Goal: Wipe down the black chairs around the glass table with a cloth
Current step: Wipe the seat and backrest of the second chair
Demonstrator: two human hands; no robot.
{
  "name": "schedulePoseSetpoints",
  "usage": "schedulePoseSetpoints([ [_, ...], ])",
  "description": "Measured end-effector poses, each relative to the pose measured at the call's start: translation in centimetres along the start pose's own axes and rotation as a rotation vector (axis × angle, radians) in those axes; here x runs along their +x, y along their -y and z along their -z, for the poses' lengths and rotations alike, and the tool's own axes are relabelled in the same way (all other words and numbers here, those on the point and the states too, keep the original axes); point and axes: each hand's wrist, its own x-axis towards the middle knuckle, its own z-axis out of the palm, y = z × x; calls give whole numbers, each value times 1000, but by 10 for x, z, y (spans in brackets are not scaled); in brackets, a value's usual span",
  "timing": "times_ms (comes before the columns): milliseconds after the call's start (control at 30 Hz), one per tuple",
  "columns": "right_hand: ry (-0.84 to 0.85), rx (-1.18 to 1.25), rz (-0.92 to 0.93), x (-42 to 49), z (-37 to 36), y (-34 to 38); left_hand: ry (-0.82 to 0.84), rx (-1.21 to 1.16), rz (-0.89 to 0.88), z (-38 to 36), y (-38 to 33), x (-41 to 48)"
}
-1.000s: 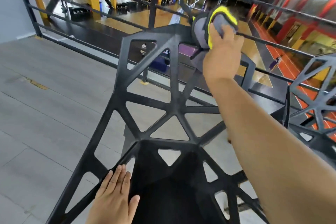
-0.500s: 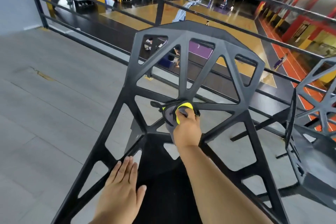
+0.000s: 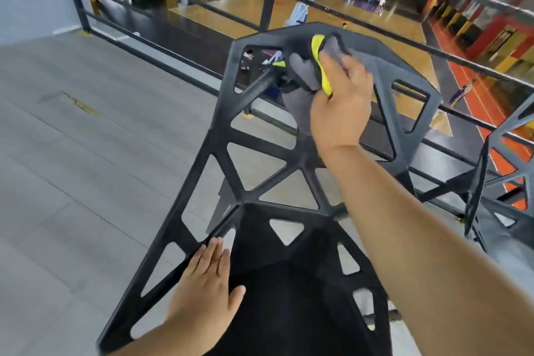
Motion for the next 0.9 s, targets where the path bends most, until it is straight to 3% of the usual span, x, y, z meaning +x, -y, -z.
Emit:
schedulePoseSetpoints([
  [167, 293, -204, 43, 61, -18, 7, -472, -90, 44, 99, 20, 92],
  [233, 403, -254, 7, 48, -25, 5, -569, -89, 117, 139, 37, 134],
  [300, 479, -312, -47, 16, -26, -4, -564, -131, 171, 163, 47, 166],
  [400, 626, -351, -60, -39, -22, -21, -477, -404, 258, 174, 44, 193],
  [500, 797, -385, -23, -63, -18, -30, -389, -478, 324, 163, 41, 195],
  [567, 712, -325, 26, -49, -13, -27, -336, -673, 343, 155, 43, 189],
  [700, 137, 2, 122, 10, -10, 7, -417, -1100, 346, 142, 55, 188],
  [800, 158, 67, 92, 44, -31, 44, -519, -1245, 447, 142, 59, 188],
  [900, 259, 39, 148, 35, -61, 67, -549, -1225, 410, 144, 58, 184],
])
